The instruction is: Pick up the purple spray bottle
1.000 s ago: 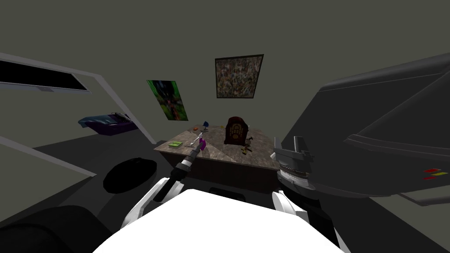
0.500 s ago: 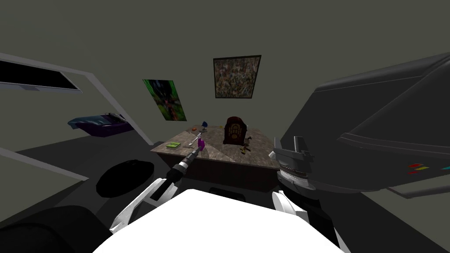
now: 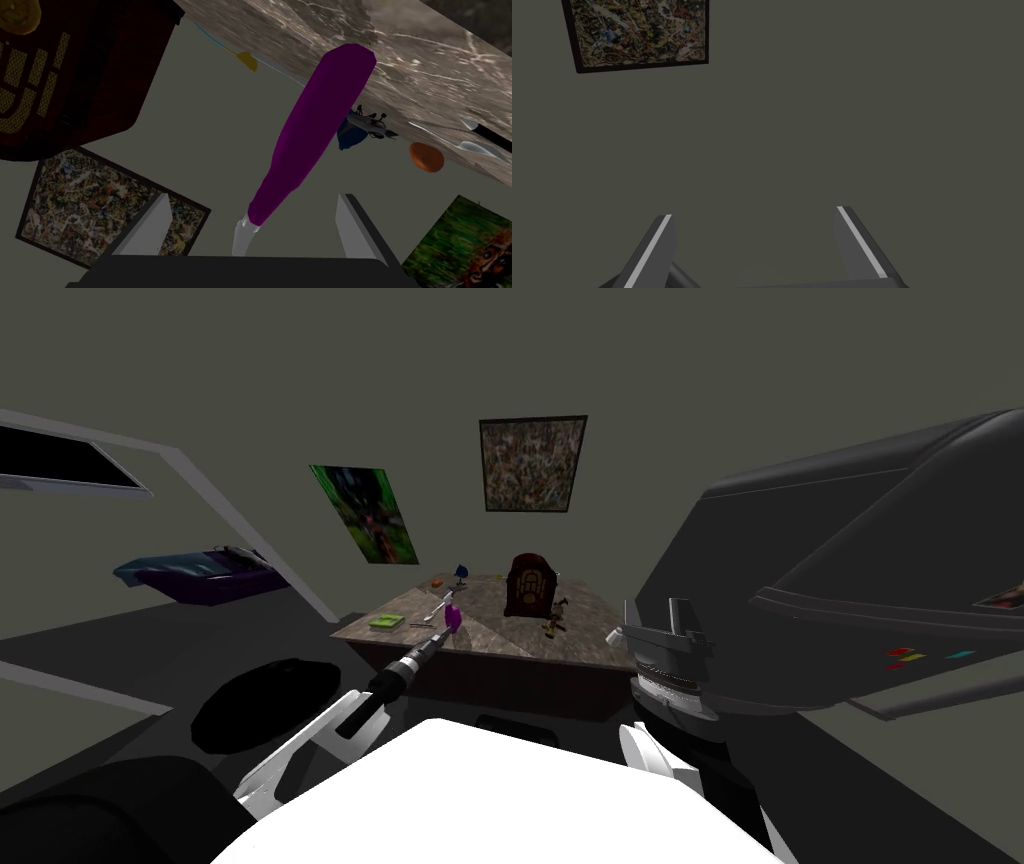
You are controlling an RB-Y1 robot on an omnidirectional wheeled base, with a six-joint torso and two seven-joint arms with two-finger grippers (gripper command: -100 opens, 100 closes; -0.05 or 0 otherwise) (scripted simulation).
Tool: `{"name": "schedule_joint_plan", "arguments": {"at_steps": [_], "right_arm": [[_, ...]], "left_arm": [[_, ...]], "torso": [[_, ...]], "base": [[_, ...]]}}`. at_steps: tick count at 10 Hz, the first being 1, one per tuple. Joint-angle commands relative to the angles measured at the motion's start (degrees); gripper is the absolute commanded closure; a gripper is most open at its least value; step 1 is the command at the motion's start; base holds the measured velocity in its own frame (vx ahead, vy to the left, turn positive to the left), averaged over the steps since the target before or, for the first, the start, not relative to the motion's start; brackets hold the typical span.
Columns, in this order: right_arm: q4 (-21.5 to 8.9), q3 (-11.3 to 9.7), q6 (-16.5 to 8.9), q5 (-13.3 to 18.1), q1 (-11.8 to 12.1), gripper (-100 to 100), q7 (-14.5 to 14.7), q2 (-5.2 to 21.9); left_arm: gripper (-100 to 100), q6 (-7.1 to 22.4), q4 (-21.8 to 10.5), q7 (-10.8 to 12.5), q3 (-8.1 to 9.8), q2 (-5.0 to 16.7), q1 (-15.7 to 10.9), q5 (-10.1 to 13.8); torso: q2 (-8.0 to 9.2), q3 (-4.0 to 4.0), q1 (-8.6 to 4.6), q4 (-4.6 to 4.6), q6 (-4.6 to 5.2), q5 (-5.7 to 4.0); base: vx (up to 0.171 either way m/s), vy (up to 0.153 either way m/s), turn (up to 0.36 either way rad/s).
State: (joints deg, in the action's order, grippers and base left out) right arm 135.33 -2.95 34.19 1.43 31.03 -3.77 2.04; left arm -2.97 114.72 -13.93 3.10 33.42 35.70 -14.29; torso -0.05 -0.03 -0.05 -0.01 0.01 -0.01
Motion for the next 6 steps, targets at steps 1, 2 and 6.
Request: {"name": "schedule_joint_plan", "arguments": {"at_steps": [1, 2, 6], "right_arm": [[0.0, 0.0, 0.0, 0.0, 0.0, 0, 0.0, 0.0], [0.0, 0.0, 0.0, 0.0, 0.0, 0, 0.0, 0.0], [0.0, 0.0, 0.0, 0.0, 0.0, 0, 0.0, 0.0]], "left_arm": [[-100, 1.1, -1.5, -0.4, 0.65, 2.2, -0.2, -1.0], [-100, 1.9, -2.2, -0.7, 0.95, 3.3, -0.5, -1.6], [-100, 5.0, -5.3, -2.0, 2.37, 8.2, -2.3, -4.6]], "torso": [[0.00, 0.00, 0.00, 0.00, 0.00, 0.00], [0.00, 0.00, -0.02, 0.00, 0.00, -0.01], [-0.05, -0.03, -0.07, -0.01, 0.00, -0.01]], "base": [[0.010, -0.021, -0.068], [0.011, -0.022, -0.058], [0.018, -0.027, -0.086]]}}
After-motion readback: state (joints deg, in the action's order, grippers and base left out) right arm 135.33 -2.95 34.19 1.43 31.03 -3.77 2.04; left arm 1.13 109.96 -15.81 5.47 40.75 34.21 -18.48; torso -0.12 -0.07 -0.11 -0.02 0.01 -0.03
